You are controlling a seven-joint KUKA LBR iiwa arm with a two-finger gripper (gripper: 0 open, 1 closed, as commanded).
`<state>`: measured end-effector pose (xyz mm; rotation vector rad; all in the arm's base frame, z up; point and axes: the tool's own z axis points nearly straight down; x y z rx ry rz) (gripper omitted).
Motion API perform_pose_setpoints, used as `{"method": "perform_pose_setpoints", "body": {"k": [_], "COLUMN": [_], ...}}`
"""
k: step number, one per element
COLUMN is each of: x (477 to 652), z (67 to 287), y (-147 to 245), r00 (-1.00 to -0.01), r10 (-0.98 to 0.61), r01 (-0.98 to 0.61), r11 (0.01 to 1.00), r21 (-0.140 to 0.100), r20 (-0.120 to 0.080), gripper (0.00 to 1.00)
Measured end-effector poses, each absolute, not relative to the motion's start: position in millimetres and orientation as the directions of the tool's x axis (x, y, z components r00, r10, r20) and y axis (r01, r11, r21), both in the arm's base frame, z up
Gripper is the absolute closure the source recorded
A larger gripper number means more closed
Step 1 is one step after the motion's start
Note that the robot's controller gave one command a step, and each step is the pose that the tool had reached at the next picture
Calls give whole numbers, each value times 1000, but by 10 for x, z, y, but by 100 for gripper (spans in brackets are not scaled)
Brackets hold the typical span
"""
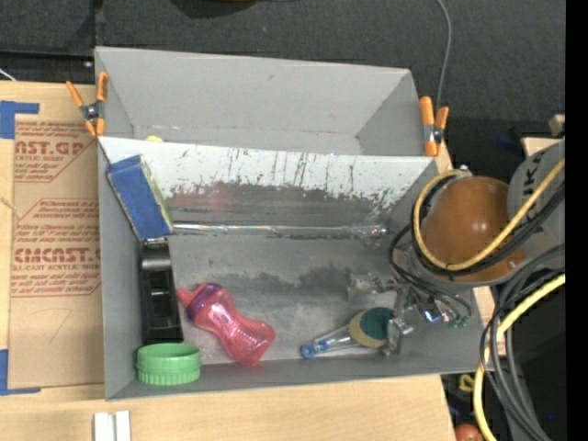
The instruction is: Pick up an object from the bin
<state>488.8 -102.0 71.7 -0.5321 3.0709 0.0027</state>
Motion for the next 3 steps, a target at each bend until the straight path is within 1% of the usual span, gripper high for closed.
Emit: {"method": "perform_pose_setpoints", "body": {"k": [1,2,3], "x": [4851,4851,4821], "z": [694,694,888], "y": [-945,-945,-937], "r00": [-1000,-1000,-1000], "r10": [-18,-18,-18], "r01": [-18,-18,-18], "r11": [1000,1000,1000], "r21": [2,2,4], "r20": [-8,-8,2], "gripper": [100,100,100]}}
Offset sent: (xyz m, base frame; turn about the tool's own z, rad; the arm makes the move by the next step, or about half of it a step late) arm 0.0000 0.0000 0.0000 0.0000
